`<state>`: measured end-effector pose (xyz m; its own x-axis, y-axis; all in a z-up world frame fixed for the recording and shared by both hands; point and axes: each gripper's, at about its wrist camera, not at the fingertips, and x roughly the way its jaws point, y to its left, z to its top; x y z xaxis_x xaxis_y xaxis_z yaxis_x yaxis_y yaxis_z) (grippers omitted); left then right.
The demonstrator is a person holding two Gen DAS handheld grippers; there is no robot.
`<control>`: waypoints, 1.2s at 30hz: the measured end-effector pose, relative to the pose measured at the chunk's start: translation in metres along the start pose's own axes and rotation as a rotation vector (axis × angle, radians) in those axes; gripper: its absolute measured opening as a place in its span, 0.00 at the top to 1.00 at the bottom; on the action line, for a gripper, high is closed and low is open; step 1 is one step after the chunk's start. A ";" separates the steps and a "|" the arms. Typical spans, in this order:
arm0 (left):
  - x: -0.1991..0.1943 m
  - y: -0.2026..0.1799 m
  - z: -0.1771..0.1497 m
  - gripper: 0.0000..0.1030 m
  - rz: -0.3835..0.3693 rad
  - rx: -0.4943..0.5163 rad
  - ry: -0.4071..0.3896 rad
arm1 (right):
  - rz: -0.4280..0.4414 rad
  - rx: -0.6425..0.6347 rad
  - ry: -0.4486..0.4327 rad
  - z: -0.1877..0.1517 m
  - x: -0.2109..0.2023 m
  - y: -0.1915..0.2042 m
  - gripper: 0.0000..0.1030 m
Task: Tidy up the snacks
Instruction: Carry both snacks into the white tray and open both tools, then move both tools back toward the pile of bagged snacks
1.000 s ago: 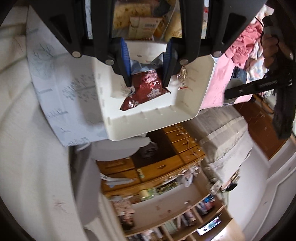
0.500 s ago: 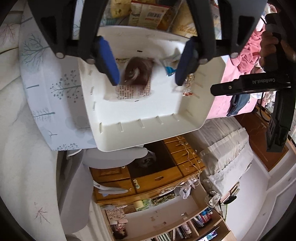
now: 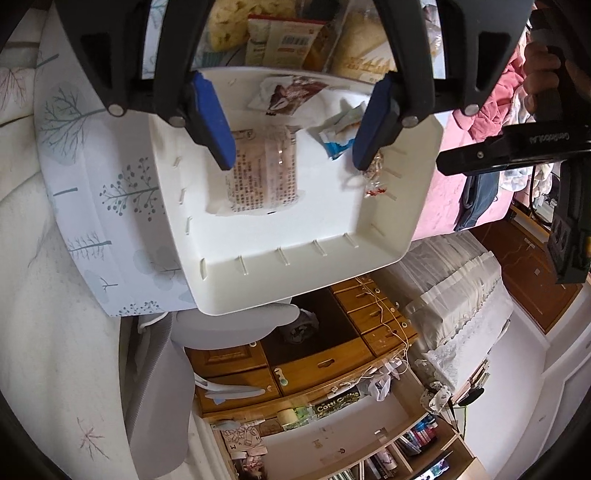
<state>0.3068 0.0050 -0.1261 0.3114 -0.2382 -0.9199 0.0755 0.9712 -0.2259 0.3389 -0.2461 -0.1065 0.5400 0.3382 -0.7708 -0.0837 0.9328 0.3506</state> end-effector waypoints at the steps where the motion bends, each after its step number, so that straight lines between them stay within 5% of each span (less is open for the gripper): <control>1: -0.003 0.002 -0.002 0.24 -0.005 -0.001 -0.001 | 0.001 -0.002 -0.003 -0.001 -0.003 0.004 0.36; 13: -0.055 0.033 -0.046 0.23 -0.093 0.074 0.009 | -0.085 0.056 -0.078 -0.038 -0.054 0.050 0.36; 23: -0.111 0.070 -0.088 0.23 -0.094 0.181 -0.008 | -0.174 0.209 -0.184 -0.088 -0.098 0.089 0.30; 36: -0.117 0.086 -0.133 0.23 -0.085 0.328 0.018 | -0.222 0.335 -0.226 -0.171 -0.124 0.121 0.21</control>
<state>0.1509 0.1167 -0.0804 0.2746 -0.3157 -0.9083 0.4023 0.8957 -0.1897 0.1187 -0.1535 -0.0597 0.6867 0.0646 -0.7240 0.3097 0.8751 0.3718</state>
